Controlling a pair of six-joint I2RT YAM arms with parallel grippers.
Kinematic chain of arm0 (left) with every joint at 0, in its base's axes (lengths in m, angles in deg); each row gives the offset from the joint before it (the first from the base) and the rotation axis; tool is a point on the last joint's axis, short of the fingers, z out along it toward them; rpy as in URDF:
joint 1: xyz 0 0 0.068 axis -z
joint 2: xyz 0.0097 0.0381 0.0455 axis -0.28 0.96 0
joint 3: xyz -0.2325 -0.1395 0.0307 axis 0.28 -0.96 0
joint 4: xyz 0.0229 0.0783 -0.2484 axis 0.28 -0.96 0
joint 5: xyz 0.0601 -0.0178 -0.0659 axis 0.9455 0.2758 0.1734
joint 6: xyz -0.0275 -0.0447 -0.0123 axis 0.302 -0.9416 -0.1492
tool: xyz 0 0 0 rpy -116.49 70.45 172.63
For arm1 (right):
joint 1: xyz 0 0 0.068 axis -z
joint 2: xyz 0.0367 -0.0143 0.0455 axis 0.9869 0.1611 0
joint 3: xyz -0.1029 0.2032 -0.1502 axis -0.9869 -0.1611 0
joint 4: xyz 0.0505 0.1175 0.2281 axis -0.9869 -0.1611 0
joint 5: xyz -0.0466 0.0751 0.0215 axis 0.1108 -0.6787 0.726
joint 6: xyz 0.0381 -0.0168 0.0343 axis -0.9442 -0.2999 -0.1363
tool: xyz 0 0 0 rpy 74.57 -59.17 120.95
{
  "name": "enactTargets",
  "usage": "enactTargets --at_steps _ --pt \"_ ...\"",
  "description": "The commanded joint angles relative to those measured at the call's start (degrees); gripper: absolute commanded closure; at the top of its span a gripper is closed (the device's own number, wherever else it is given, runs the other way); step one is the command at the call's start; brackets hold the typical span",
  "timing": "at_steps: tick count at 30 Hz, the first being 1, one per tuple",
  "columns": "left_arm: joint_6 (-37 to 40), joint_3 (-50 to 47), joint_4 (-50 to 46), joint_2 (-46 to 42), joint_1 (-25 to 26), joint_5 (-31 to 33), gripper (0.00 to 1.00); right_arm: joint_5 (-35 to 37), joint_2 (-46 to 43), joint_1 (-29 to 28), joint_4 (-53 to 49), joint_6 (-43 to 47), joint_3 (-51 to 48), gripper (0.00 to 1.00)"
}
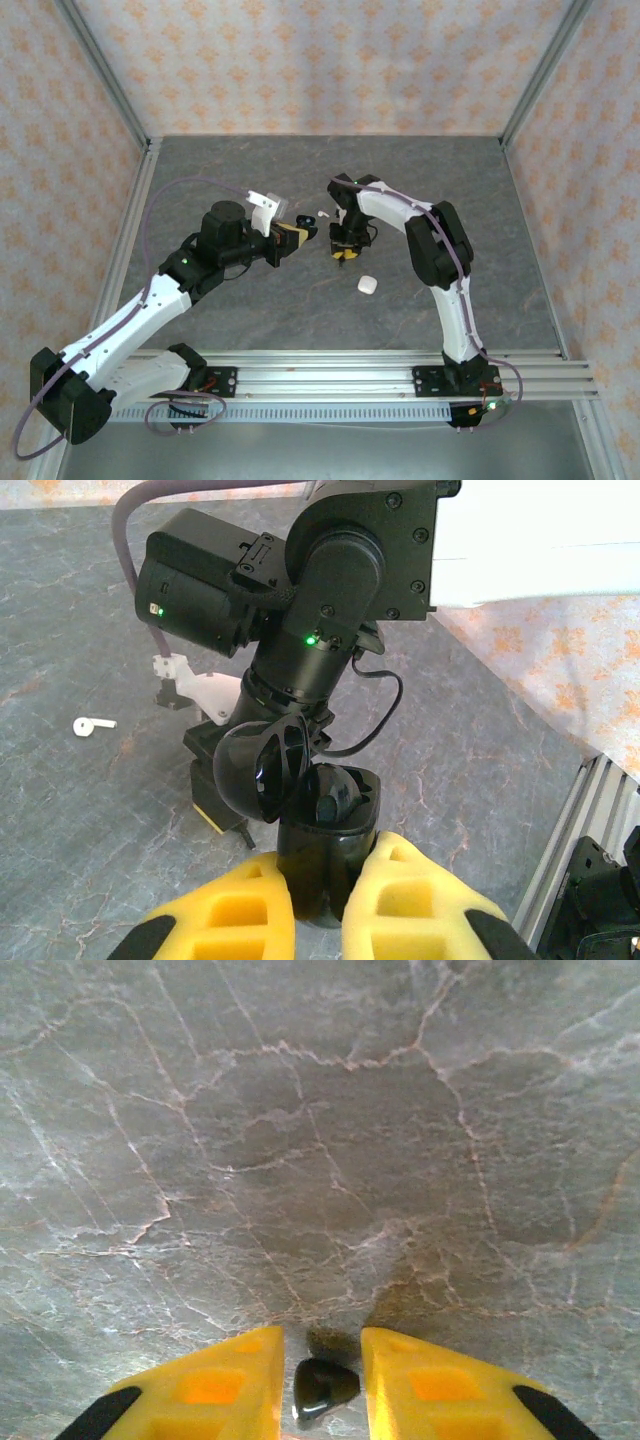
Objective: Insert wireless bluetooth earbuds into charging case
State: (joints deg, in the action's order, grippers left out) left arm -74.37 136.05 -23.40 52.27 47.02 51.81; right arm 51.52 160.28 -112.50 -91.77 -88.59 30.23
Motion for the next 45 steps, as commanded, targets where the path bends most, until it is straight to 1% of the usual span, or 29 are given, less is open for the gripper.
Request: enactTargets --at_steps 1,15,30,45 --pt "-0.2 -0.7 0.7 -1.1 0.3 1.4 1.00 2.0 -1.7 0.3 -0.2 -0.5 -1.3 0.69" --pt "-0.2 -0.7 1.1 -0.4 0.3 1.4 1.00 1.6 -3.9 -0.3 0.8 -1.3 -4.7 0.67" --pt "-0.3 -0.9 0.5 -1.0 0.3 1.6 1.00 1.5 -3.1 -1.0 1.3 -1.6 -5.7 0.68" --pt "-0.3 -0.8 -0.4 -1.5 0.3 2.2 1.00 5.7 -4.3 -2.0 -0.6 -1.0 -4.4 0.67"
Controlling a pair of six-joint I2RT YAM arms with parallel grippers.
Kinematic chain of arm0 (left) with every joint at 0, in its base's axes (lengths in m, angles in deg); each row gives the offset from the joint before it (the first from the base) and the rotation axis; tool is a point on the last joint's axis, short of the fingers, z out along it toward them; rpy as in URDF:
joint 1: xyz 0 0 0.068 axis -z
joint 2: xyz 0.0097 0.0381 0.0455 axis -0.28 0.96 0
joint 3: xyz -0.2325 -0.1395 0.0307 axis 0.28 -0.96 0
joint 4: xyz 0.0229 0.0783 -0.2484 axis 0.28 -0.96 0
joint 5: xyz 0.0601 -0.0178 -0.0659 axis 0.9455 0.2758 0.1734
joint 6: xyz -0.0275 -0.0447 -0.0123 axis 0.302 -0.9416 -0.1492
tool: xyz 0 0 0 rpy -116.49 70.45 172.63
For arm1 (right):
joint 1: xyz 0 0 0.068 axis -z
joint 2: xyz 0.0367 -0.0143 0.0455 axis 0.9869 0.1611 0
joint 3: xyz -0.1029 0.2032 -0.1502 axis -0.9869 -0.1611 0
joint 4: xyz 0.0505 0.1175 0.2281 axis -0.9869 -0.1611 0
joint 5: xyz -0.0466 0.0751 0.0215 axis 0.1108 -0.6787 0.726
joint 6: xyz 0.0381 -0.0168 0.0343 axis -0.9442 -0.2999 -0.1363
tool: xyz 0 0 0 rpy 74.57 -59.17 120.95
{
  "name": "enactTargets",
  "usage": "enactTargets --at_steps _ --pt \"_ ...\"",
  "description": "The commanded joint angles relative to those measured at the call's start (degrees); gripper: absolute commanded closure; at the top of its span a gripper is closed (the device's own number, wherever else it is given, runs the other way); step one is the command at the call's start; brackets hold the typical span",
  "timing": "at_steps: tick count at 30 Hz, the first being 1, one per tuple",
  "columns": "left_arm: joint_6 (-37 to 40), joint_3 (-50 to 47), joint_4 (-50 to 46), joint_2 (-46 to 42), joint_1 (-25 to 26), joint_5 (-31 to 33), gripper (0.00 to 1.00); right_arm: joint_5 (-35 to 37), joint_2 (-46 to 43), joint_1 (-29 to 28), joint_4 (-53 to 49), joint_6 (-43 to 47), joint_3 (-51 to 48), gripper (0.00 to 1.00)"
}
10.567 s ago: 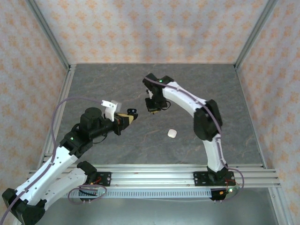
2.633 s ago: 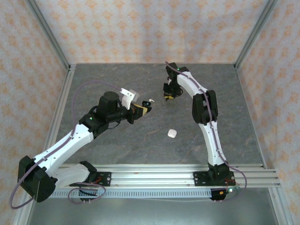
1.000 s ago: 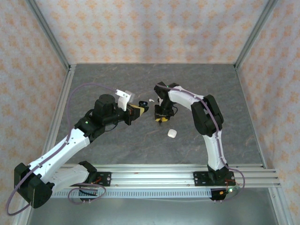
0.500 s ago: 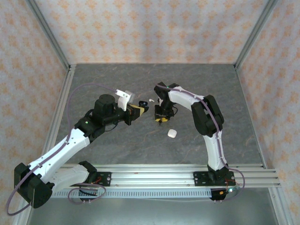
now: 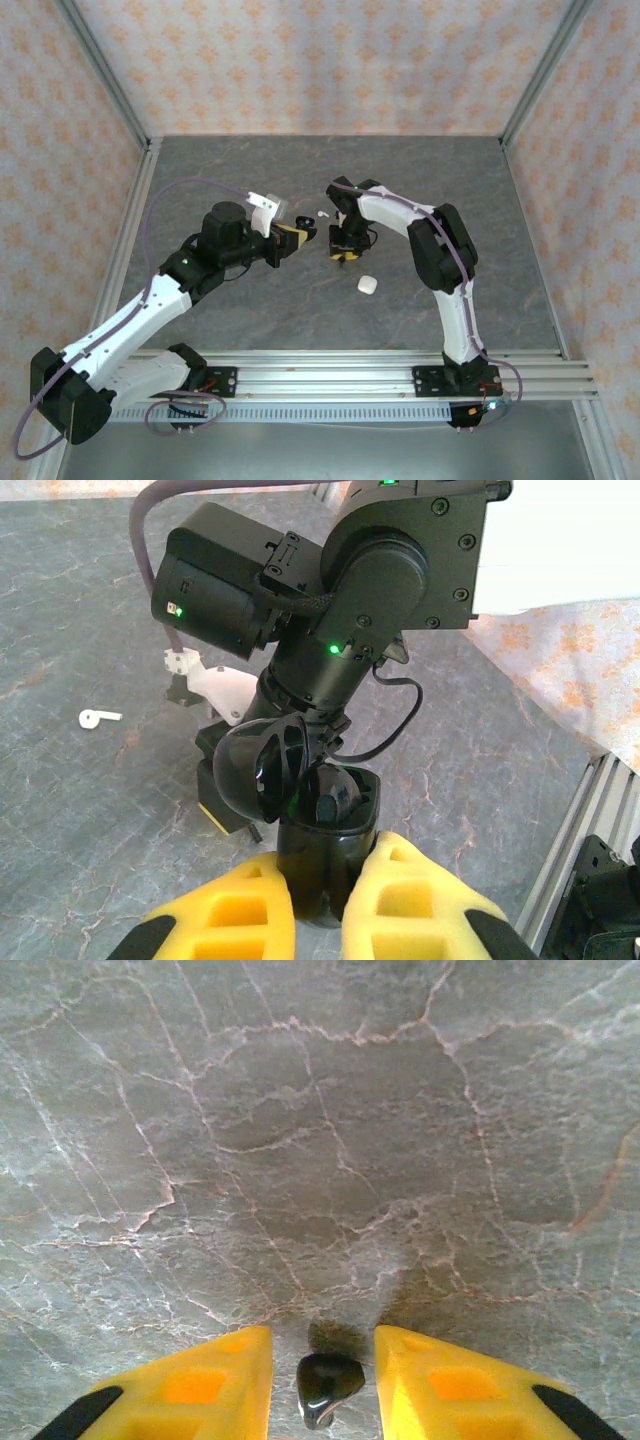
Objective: Insert wireless bluetooth earbuds into charging case
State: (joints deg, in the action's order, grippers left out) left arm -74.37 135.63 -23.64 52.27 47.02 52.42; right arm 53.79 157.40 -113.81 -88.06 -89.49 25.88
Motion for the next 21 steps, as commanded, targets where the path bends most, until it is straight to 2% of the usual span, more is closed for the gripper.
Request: enactTargets --at_steps 1,8,21 --pt "-0.3 -0.4 -0.2 -1.5 0.3 1.7 1.00 3.8 -1.4 -0.9 -4.4 0.1 0.1 0.67" --pt "-0.1 -0.5 -0.6 -1.6 0.3 1.7 1.00 5.0 0.0 -2.3 -5.1 0.1 1.1 0.68" --pt "0.1 -0.4 -1.3 -2.0 0.2 2.1 1.00 5.5 -0.3 -2.9 -7.3 -0.4 2.9 0.78"
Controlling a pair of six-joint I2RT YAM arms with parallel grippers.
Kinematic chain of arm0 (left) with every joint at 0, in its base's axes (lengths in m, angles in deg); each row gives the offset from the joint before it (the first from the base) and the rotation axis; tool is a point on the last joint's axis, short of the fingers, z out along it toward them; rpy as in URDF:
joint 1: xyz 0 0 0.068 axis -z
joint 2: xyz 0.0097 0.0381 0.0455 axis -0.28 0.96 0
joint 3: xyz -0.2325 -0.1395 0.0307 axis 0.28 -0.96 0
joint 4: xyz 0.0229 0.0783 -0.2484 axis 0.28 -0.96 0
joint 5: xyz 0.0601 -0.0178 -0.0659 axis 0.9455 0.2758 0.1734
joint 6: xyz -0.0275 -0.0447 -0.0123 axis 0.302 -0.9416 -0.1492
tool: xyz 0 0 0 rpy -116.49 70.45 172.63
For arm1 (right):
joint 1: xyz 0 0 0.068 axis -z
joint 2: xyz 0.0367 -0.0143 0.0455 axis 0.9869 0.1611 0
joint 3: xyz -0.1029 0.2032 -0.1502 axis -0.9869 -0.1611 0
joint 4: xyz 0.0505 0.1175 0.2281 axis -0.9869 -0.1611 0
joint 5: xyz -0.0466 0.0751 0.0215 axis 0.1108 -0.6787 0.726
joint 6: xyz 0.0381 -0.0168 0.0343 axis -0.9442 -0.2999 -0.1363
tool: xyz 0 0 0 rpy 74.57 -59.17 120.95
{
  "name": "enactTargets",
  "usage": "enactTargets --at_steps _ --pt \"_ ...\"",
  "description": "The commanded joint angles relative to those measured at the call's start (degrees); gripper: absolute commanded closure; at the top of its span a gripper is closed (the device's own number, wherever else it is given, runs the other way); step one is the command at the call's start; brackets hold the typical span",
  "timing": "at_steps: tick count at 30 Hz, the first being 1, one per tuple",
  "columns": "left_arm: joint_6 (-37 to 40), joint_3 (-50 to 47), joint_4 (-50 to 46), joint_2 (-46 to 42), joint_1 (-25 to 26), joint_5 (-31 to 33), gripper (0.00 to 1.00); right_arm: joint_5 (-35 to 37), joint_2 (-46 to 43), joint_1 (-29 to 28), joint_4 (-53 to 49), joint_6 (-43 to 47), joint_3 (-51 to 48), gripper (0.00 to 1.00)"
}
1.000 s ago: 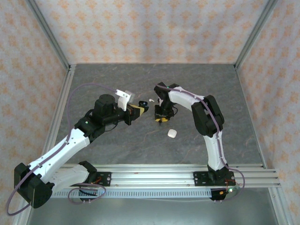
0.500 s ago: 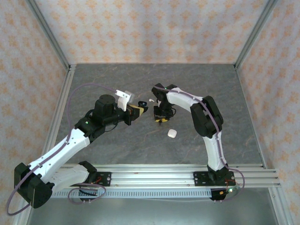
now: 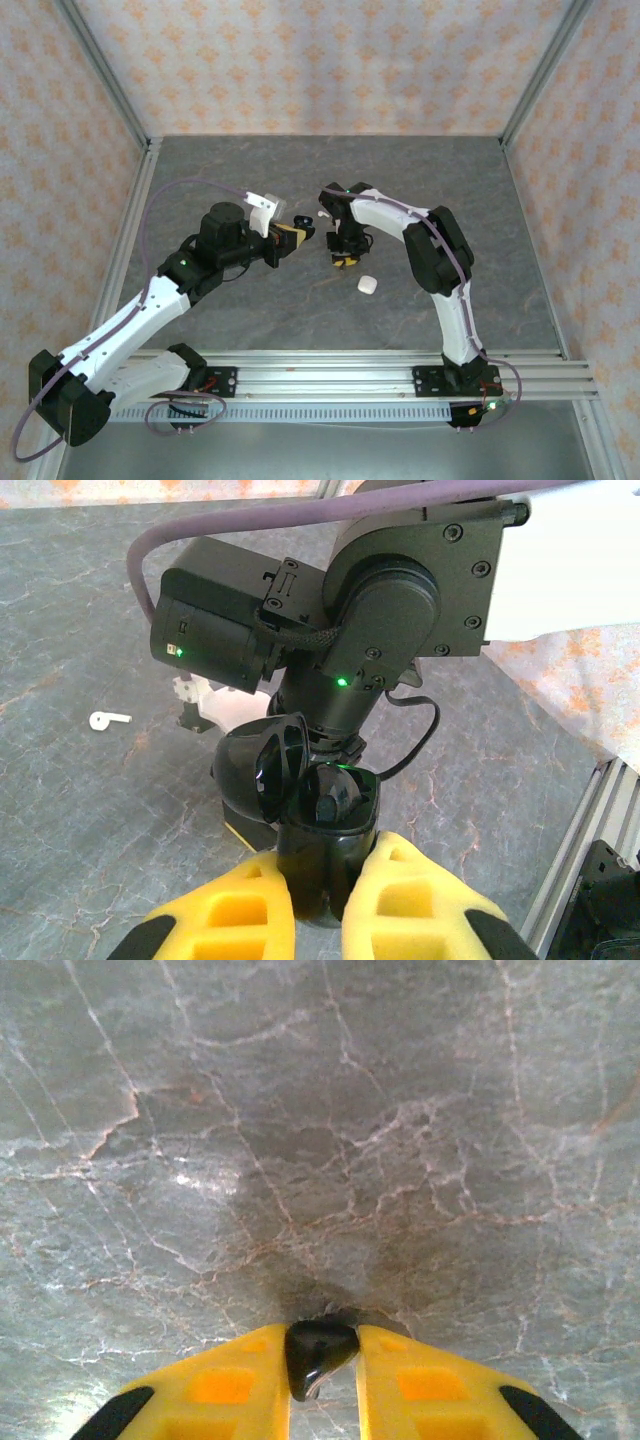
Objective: Insert wireless bluetooth earbuds into charging case
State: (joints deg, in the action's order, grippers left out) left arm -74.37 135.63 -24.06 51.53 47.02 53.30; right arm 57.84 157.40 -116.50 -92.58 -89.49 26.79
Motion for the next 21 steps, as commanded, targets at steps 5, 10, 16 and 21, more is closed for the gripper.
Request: enactTargets --at_steps 5,10,16,21 --pt "0.1 -0.3 -0.8 -1.2 0.3 1.3 1.00 2.0 -0.8 -0.2 -2.5 -0.4 2.6 0.80" --pt "0.1 -0.2 -1.0 -1.2 0.3 1.3 1.00 2.5 -1.7 -0.2 -2.2 -0.8 3.0 0.81" --pt "-0.1 -0.5 -0.3 -1.8 0.3 1.4 1.00 6.4 -4.9 -0.2 -2.7 -1.1 4.3 0.81" --pt "-0.5 -0.4 3.5 -0.8 0.2 0.6 1.00 10.7 -8.6 -0.2 -5.6 -0.1 9.1 0.81"
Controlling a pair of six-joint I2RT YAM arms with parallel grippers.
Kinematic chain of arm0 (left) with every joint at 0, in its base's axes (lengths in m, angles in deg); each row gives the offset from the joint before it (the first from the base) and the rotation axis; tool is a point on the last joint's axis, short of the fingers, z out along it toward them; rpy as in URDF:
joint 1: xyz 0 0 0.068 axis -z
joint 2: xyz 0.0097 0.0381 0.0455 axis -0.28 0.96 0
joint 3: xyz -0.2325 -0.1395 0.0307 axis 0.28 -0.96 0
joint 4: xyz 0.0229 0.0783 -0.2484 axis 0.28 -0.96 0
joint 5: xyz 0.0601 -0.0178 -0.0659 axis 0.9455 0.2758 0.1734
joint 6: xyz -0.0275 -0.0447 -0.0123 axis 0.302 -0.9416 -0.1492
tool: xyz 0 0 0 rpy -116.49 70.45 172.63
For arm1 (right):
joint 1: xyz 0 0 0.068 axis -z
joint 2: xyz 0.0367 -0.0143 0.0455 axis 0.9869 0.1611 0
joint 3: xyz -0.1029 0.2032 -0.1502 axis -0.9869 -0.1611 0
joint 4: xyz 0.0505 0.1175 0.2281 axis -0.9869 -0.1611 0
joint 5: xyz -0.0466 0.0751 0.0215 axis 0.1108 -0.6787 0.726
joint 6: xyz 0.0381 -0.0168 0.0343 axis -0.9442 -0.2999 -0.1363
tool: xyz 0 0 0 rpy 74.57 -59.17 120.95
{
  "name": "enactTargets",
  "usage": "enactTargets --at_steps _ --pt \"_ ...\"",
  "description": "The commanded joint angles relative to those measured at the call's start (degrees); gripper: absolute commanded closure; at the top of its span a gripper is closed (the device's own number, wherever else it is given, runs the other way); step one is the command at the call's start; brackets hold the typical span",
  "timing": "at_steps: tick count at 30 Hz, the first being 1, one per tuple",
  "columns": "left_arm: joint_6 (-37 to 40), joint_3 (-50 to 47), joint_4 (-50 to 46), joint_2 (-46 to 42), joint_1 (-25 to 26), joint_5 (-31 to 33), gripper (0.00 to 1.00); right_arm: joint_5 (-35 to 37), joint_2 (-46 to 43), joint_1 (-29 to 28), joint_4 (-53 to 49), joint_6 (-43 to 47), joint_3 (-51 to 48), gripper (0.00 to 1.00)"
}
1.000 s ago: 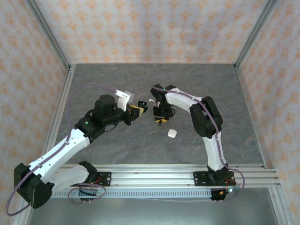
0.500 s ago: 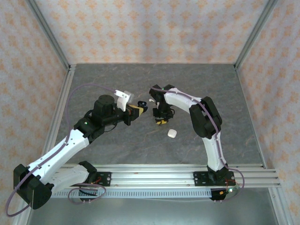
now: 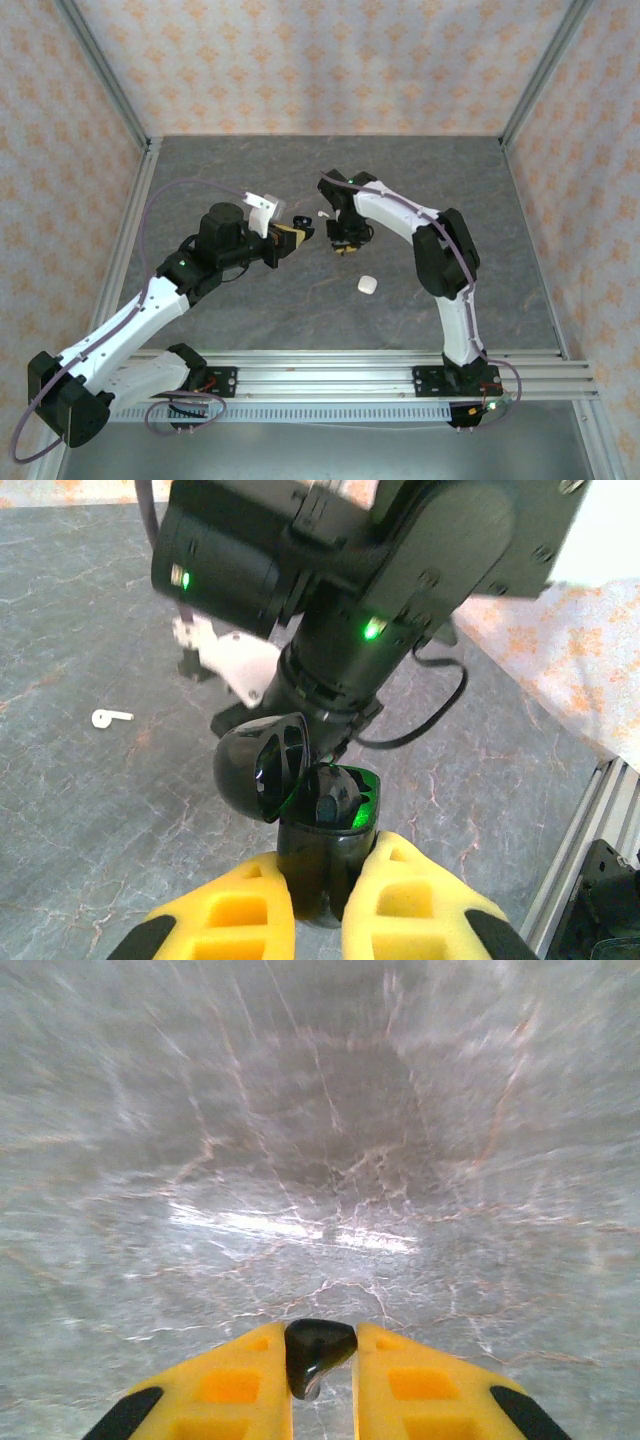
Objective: Insert wireless bluetooth earbuds into charging case
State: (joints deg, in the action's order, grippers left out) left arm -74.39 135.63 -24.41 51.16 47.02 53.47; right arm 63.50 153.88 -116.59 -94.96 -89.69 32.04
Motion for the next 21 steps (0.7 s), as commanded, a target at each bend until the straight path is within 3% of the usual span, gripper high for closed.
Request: enactTargets --at_steps 1,11,21 --pt "-0.5 -0.3 4.7 -0.1 0.3 0.2 1.00 5.5 -5.8 -0.1 -3.6 0.2 4.8 0.81" --pt "1.3 4.7 12.6 7.4 0.3 -2.2 1.00 10.8 -12.8 -0.1 -8.7 1.4 14.7 0.81" --pt "5.4 9.1 16.4 9.7 2.1 1.9 1.00 11.7 -20.9 -0.1 -5.3 1.5 19.4 0.83"
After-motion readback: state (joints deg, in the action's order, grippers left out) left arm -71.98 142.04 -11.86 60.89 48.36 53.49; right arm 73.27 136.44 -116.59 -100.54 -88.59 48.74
